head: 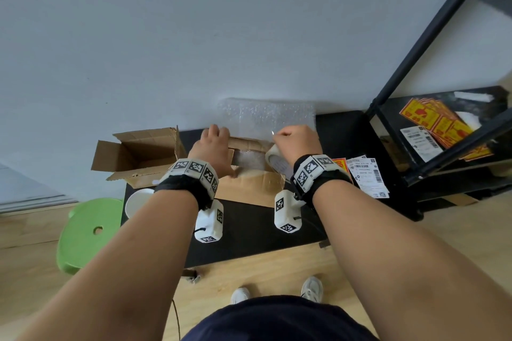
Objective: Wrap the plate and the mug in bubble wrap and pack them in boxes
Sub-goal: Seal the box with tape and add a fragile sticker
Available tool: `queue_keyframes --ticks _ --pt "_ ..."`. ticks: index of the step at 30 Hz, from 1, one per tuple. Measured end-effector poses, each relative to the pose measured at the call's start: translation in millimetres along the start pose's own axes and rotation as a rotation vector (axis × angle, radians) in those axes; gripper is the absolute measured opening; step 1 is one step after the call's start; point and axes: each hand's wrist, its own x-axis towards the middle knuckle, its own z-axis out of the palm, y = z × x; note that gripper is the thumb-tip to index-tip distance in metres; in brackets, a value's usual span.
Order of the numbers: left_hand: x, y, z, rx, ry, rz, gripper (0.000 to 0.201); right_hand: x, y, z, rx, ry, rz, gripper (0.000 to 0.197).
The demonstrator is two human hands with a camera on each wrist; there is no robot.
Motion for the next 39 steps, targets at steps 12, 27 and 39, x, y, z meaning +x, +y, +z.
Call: queue_keyframes --ticks 12,27,39 --pt "-1 -2 7 0.021 0.022 0.063 0.088 6 -20 -21 -0.005 -0.011 0.049 0.023" --pt "-13 1 20 -0.247 -0.139 -0.031 0.051 10 -38 -7 0.068 -0.033 -0.063 0.021" --pt "-6 5 33 -0.58 -0.001 -0.11 0.056 1 -18 2 -0.006 -0.179 -0.085 0.016"
